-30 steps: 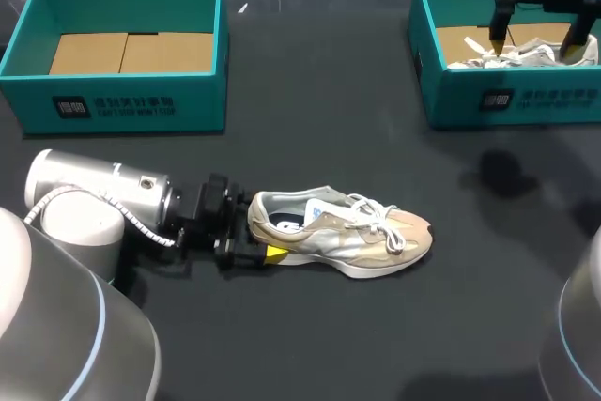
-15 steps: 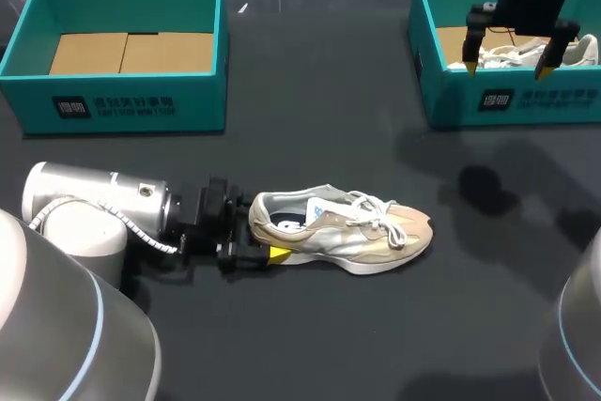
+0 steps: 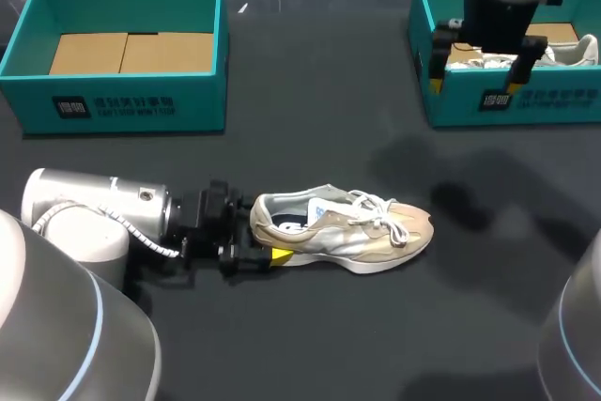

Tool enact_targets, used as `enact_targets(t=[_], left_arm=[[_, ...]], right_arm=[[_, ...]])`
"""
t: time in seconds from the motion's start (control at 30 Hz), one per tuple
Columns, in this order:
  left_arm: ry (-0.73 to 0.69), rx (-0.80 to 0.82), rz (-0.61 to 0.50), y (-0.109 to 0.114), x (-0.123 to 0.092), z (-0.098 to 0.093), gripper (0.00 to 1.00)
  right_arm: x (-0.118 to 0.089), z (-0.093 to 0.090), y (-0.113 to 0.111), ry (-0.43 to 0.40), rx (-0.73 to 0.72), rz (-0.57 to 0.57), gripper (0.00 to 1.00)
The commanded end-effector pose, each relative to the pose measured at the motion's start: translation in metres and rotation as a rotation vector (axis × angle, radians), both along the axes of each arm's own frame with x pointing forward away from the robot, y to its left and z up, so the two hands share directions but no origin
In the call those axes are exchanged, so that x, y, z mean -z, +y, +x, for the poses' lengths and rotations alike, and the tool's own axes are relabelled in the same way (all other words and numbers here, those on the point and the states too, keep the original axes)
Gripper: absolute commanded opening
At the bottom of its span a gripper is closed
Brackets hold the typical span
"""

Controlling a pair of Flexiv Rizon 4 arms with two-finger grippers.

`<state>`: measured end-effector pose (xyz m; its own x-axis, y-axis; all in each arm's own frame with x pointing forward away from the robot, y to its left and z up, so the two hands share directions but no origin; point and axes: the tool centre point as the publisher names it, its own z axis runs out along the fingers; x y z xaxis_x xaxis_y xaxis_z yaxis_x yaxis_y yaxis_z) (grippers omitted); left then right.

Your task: Take the shoe out of the shoebox, open the shoe tongue, remove and reinsert the insole, then place the shoe into the shoebox

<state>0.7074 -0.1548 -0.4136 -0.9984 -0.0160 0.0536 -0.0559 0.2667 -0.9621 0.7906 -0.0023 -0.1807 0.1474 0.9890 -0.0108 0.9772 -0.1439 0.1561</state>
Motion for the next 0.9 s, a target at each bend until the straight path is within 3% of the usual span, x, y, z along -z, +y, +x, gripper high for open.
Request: enact_targets(t=[0.03,0.1,0.53,0.63,0.77,0.9], left_arm=[[-0.001,-0.002,0.0,-0.003,0.001,-0.001,0.0],[-0.001,-0.002,0.0,-0.003,0.001,-0.001,0.0],[-0.001,-0.002,0.0,-0.003,0.001,-0.001,0.0],[-0.001,-0.002,0.0,-0.003,0.001,-0.001,0.0],[-0.001,-0.002,0.0,-0.003,0.001,-0.001,0.0],[-0.001,-0.002,0.0,-0.003,0.001,-0.001,0.0]], right_arm=[[0.006,-0.006,0.036,0.011,0.005,-0.009,1.0],[0.006,-0.01,0.048,0.038,-0.017,-0.012,1.0],[0.006,-0.01,0.048,0.038,-0.017,-0.012,1.0],[0.021,-0.015,0.074,0.047,0.025,-0.078,1.0],[0.038,-0.024,0.097,0.04,0.055,-0.081,1.0],[0.044,-0.036,0.122,0.017,0.059,-0.108,1.0]])
